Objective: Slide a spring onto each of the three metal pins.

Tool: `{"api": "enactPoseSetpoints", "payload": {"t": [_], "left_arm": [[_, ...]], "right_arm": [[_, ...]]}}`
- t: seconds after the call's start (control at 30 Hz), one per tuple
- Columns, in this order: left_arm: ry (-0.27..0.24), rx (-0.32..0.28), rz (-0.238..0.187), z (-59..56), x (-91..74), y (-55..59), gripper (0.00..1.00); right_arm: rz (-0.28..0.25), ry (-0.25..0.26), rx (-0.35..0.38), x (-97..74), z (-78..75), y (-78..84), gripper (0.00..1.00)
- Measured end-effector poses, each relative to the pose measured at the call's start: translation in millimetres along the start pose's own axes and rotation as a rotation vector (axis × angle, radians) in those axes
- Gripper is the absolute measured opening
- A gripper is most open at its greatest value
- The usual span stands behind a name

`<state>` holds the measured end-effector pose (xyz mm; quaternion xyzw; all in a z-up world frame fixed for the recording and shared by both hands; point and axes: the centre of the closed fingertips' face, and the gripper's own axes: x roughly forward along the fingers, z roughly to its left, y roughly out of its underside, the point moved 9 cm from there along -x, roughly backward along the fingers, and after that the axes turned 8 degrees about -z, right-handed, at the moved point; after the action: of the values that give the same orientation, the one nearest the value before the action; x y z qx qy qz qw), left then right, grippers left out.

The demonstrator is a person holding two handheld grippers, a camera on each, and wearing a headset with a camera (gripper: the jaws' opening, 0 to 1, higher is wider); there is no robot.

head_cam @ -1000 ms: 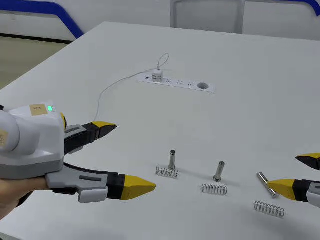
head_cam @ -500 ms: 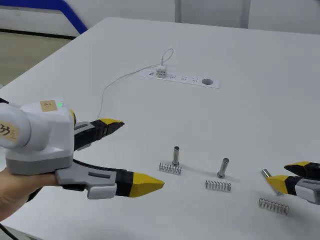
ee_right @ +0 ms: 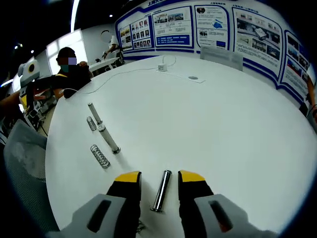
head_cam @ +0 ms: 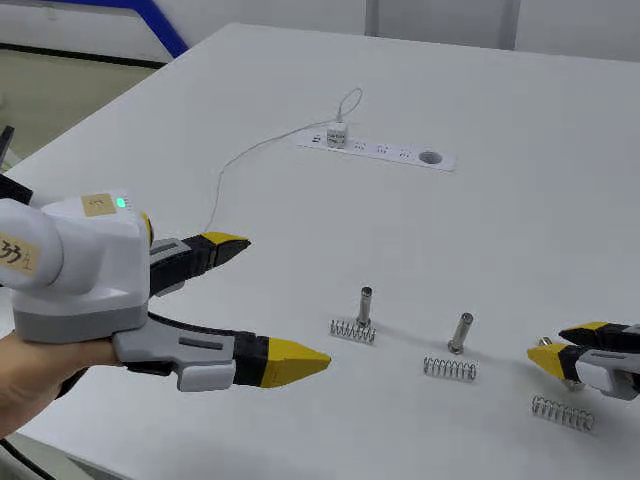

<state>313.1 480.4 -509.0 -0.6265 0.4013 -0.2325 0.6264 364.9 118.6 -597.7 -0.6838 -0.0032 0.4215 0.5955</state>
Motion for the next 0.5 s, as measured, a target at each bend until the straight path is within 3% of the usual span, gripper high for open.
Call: {"api": "enactPoseSetpoints", "payload": {"t": [0.27,0.5], "left_arm": [[0.000,-0.005,0.003,0.3,-1.3,1.9,0.99],[-0.001,-0.008,0.002,1.7,-1.5,1.4,0.98]], "right_arm": [[0.040,0.035,0.012,6.2,-2.4,1.2,0.25],[0.068,0.032,0.018,10.6,-0.8,5.1,0.20]]}}
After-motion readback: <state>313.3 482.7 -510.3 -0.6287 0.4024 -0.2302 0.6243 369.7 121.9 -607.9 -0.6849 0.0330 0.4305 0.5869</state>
